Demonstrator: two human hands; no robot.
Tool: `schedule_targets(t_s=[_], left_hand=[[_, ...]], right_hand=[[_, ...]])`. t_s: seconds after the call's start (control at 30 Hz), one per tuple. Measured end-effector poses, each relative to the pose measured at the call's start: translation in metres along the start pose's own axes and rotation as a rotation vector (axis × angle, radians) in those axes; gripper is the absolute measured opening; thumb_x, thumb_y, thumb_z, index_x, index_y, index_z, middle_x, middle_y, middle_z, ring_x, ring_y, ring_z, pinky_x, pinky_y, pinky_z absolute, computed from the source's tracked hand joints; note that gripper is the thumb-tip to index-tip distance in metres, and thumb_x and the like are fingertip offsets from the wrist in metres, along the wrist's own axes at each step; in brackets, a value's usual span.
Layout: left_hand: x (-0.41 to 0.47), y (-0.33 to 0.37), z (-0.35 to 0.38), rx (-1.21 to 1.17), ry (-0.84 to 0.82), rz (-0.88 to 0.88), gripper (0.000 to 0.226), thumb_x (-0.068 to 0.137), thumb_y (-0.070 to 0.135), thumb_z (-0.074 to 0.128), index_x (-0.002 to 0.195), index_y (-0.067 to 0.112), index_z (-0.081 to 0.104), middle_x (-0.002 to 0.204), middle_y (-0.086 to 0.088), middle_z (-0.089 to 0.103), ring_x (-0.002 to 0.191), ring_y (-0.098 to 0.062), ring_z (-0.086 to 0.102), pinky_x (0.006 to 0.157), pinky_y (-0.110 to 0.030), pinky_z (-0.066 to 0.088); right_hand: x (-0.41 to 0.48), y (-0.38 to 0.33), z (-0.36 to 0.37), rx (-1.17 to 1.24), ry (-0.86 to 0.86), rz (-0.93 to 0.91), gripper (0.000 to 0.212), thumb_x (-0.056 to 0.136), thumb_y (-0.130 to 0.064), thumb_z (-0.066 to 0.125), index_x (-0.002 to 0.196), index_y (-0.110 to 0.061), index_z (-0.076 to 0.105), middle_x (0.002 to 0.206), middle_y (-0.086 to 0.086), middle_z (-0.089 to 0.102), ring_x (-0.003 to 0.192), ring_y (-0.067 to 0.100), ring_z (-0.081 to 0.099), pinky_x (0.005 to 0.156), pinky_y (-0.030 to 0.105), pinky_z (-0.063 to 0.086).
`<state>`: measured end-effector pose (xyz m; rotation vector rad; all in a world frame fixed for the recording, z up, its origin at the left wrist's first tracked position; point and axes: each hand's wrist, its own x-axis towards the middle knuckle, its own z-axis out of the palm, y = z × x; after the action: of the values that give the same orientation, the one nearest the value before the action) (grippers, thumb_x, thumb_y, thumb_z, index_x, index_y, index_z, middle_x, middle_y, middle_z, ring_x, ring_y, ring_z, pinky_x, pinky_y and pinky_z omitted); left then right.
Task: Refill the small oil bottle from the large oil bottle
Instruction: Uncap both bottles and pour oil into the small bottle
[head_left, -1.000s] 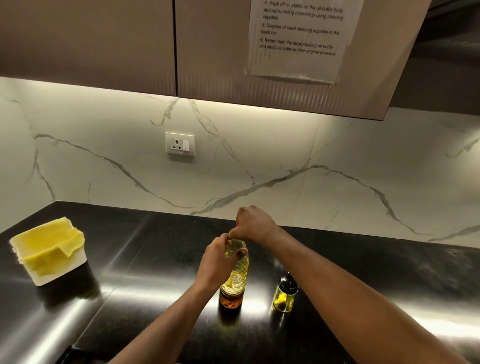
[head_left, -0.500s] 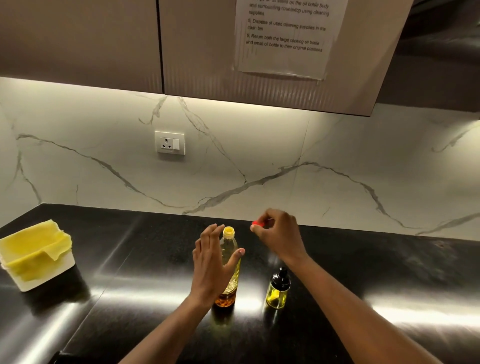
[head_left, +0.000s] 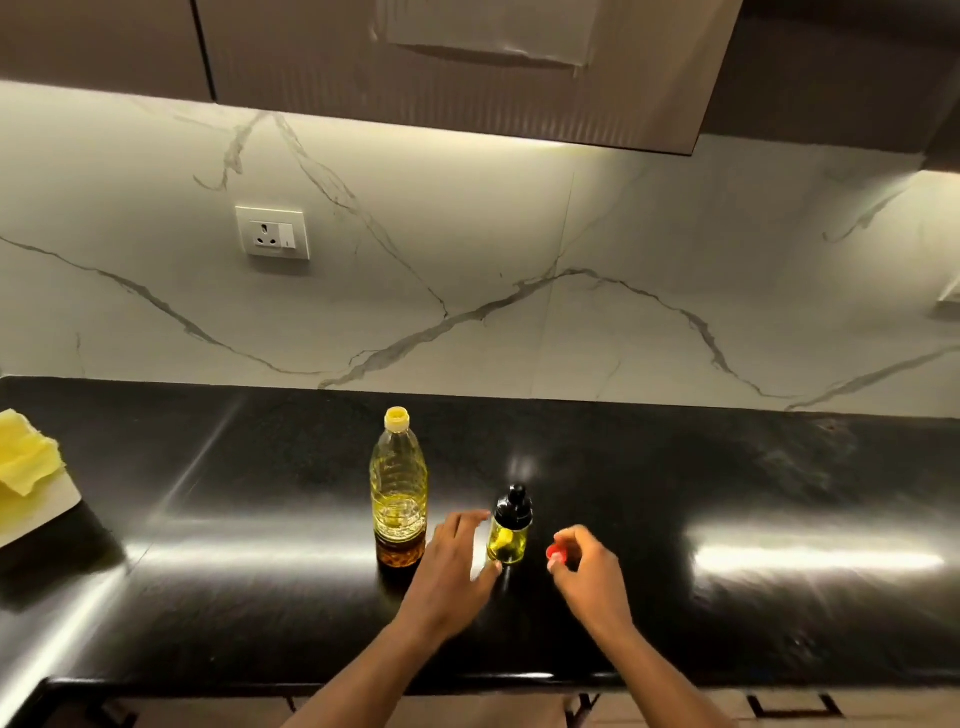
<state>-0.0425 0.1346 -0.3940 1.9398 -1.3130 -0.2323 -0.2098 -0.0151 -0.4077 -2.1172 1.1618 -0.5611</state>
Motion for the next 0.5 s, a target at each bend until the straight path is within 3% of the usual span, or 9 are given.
schedule_targets(t_s=[0.1,0.3,0.5], left_hand=[[-0.007,-0.004,0.017,-0.015,-0.091,-0.077,0.070,0.095,0.037,0.069,0.155,0.031,0.033,0.155,0.009,0.037,0.144,-0.012,0.038,0.119,-0.032,0.037],[-0.016,-0.017,0.036,-0.018,-0.116,-0.178,0.075,0.097,0.038,0.069,0.159,0.032,0.028,0.160,0.010,0.031,0.150,-0.011,0.031,0.120,-0.029,0.031],[0.003,-0.010,0.043,-0.048,-0.030,-0.218,0.079,0.094,0.040,0.073,0.159,0.023,0.031,0.157,0.004,0.038,0.146,-0.015,0.037,0.119,-0.033,0.036]], right_hand=[[-0.011,0.028,0.016,-0.096,-0.101,0.032,0.038,0.094,-0.019,0.075,0.128,-0.034,0.064,0.117,-0.010,0.071,0.104,0.004,0.067,0.090,0.022,0.056],[-0.019,0.048,0.021,-0.213,-0.196,0.023,0.050,0.093,-0.025,0.071,0.138,-0.042,0.058,0.136,-0.006,0.062,0.117,0.014,0.063,0.102,0.032,0.057],[0.007,0.000,-0.008,-0.126,-0.125,-0.172,0.053,0.087,-0.026,0.071,0.140,-0.025,0.061,0.129,-0.009,0.060,0.121,0.012,0.057,0.102,0.031,0.053]])
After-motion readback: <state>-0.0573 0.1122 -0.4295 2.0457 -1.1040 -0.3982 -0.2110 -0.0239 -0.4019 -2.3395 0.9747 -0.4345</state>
